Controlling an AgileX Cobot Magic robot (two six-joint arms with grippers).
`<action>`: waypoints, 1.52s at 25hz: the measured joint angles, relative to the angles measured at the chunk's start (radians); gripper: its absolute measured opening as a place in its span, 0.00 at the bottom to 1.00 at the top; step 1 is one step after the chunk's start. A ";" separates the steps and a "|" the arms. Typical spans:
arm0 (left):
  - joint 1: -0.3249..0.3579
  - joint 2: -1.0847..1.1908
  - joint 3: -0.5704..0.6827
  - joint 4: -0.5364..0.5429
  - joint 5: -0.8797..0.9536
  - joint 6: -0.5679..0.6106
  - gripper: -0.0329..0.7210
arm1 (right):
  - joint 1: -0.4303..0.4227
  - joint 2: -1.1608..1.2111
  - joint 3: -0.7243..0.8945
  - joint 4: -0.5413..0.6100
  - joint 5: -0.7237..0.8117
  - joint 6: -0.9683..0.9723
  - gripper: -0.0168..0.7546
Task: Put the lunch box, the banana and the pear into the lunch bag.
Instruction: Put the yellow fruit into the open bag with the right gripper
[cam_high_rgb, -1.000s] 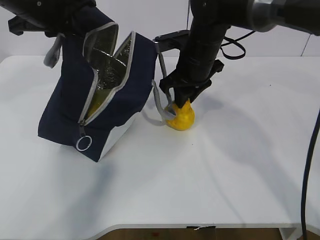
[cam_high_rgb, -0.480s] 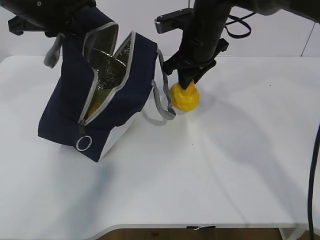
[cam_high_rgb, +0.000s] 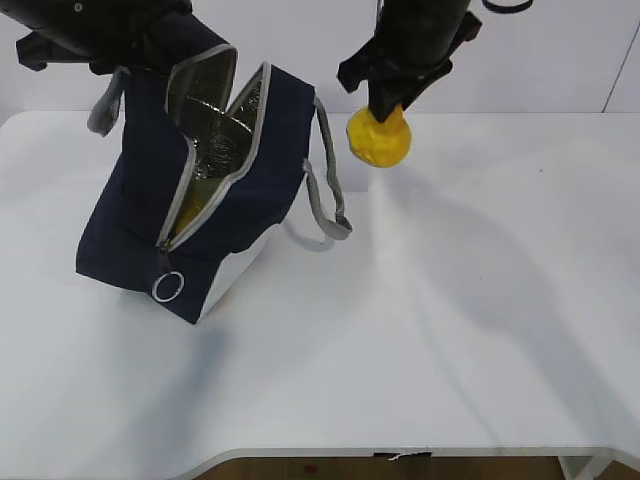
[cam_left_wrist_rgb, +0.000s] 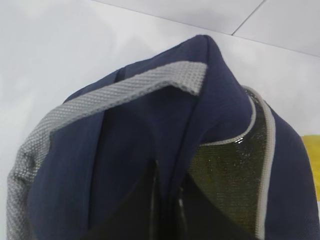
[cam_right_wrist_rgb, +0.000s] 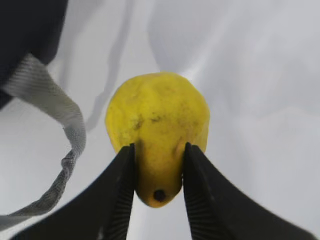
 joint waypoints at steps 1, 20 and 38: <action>0.000 0.000 0.000 0.000 0.000 0.000 0.04 | 0.000 -0.019 0.000 0.000 0.001 0.000 0.36; 0.000 0.000 0.000 -0.079 -0.002 0.000 0.04 | 0.000 -0.265 -0.004 0.375 0.019 -0.079 0.36; 0.000 0.000 0.000 -0.097 -0.013 0.000 0.04 | 0.045 -0.079 -0.004 0.608 -0.089 -0.232 0.36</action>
